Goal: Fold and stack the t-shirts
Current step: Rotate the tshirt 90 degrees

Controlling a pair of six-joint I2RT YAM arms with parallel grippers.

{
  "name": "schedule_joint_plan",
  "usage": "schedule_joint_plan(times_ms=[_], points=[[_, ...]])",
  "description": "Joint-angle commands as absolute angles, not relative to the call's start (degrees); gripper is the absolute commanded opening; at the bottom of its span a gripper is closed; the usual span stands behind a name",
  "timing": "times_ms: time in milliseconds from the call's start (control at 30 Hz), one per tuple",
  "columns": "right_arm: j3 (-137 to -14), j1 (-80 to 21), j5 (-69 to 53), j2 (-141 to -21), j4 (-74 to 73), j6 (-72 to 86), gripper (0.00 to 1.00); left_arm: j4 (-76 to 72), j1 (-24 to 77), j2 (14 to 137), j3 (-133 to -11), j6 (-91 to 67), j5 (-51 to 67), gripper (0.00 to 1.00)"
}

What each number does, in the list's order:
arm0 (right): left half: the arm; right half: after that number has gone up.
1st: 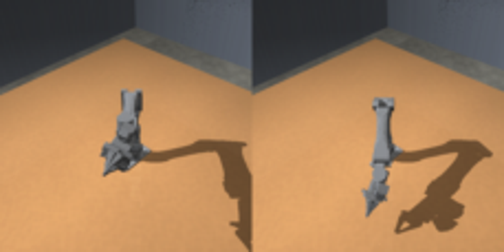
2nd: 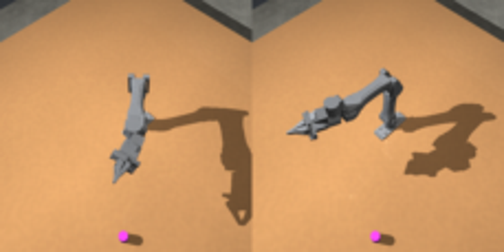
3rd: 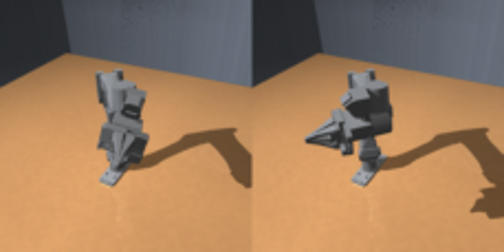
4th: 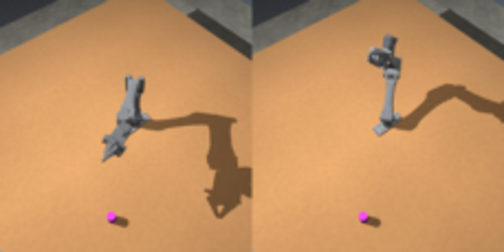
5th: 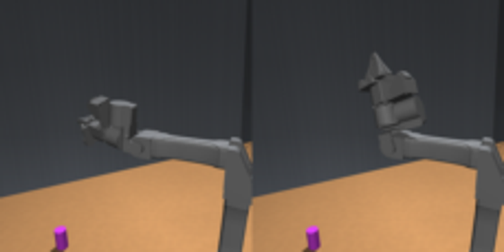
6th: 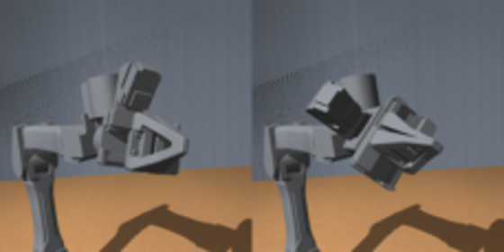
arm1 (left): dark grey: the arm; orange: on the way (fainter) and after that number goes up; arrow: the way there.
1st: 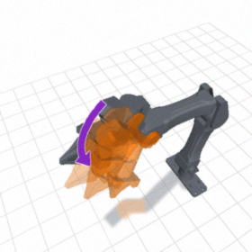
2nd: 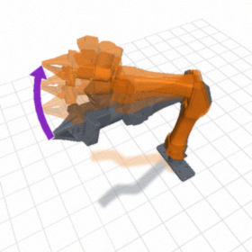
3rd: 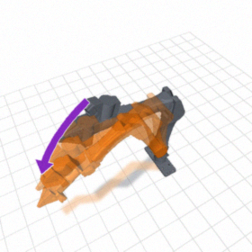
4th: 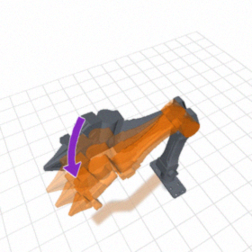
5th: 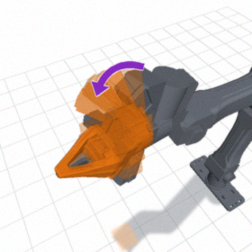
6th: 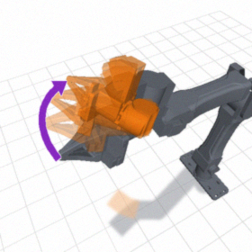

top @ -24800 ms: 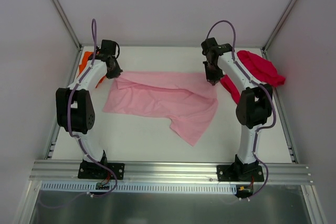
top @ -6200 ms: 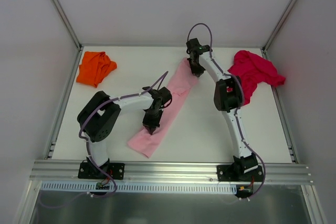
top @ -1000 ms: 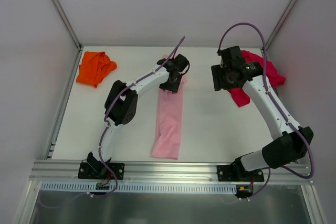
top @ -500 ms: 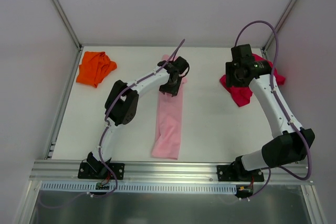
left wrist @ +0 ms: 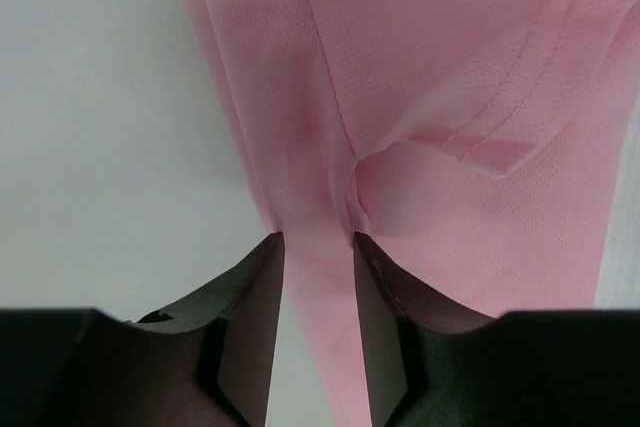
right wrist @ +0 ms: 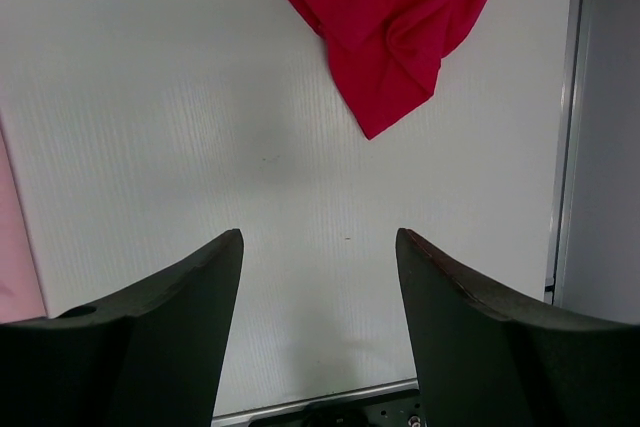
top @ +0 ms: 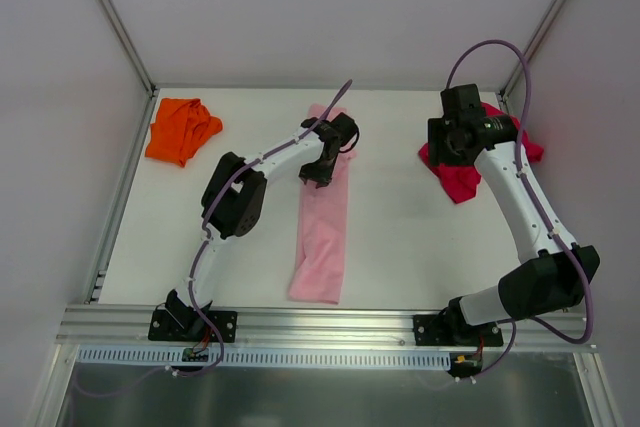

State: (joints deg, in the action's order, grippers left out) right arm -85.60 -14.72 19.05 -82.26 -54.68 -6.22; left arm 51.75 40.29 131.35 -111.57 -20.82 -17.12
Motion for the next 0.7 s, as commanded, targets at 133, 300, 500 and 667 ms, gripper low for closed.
schedule_joint_plan(times_ms=[133, 300, 500, 667], points=[[-86.7, -14.8, 16.1, -80.8, -53.4, -6.2, 0.67, 52.6, 39.8, 130.9, -110.2, -20.9, -19.6, 0.26], [-86.4, -14.8, 15.6, -80.9, -53.0, -6.5, 0.68, 52.3, 39.6, 131.0, -109.3, -20.6, -19.8, 0.06], [-85.2, -14.8, 15.1, -81.1, -52.5, -6.7, 0.68, 52.5, 39.5, 129.6, -107.2, -22.1, -23.4, 0.00], [-85.5, -14.8, 14.9, -81.4, -52.6, -6.7, 0.68, 50.9, 38.5, 126.0, -104.2, -22.9, -24.4, 0.00]])
